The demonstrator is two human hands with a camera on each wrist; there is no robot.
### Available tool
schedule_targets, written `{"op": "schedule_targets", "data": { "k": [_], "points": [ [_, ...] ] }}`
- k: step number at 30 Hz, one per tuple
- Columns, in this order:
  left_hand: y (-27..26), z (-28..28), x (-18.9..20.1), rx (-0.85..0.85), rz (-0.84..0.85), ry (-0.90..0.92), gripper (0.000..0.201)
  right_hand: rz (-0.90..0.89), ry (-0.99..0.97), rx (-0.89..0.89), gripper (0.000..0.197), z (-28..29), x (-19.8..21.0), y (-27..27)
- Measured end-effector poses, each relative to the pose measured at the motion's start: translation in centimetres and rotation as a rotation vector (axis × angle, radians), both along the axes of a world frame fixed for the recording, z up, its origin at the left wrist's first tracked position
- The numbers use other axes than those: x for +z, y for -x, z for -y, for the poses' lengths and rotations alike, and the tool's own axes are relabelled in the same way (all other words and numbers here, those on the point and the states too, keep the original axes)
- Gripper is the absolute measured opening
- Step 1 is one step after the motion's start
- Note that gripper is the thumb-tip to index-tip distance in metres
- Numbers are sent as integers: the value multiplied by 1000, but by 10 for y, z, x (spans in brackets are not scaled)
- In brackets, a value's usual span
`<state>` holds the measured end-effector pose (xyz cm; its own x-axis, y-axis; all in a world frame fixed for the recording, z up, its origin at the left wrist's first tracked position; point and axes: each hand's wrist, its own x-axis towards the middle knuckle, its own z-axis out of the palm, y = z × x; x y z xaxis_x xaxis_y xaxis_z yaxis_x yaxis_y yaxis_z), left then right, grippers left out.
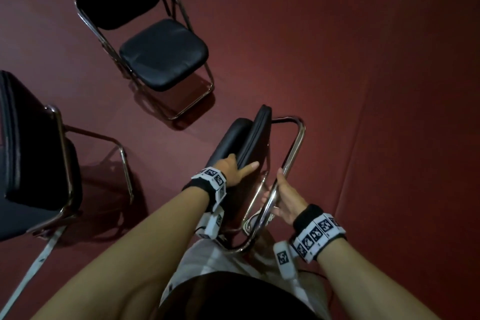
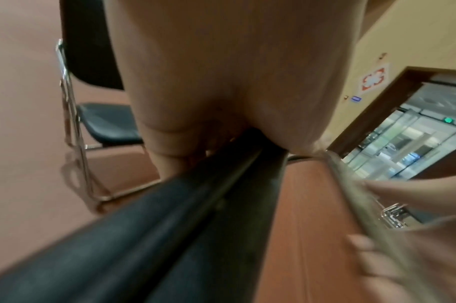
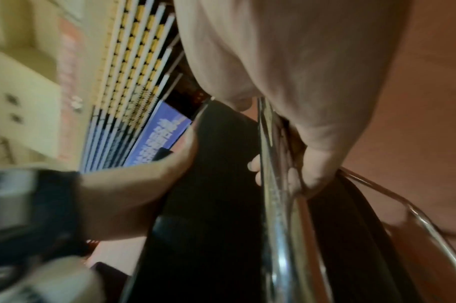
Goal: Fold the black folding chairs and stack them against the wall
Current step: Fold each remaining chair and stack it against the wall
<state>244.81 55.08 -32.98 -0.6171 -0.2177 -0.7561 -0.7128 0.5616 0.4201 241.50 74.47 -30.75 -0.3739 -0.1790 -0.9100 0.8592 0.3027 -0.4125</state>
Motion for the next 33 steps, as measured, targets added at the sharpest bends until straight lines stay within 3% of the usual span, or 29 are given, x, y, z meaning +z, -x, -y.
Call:
{"op": "schedule_targets", "data": {
  "k": [3,9,11,13,15,18,21,29,33],
  "points": [
    [3,-4,6,-68,-5,-4,109,-34,-8,44,56,2,10,1],
    [9,-53,12,-165,-72,-100,88,-58,-24,28,77,1,8,8],
    [6,-48,14,-212,21,-219,95,-66,-29,59,79,-9,8,9],
    [2,-38,13,-129,101,-447,93,-85,-72,124,87,-19,9,12],
    [-4,-29,9,-13,148,-617,73,-124,-148,183,94,-23,9,13],
    [1,-29,10,-19,177,-570,46,-229,-291,255,96,-21,14,17],
    [15,-33,20,-63,171,-521,43,-254,-310,307,106,-19,14,27],
    [9,-53,10,-115,177,-463,44,-262,-281,419,87,-33,6,29],
    [27,-71,27,-101,207,-437,46,-348,-297,525,83,-55,6,50]
  ]
}}
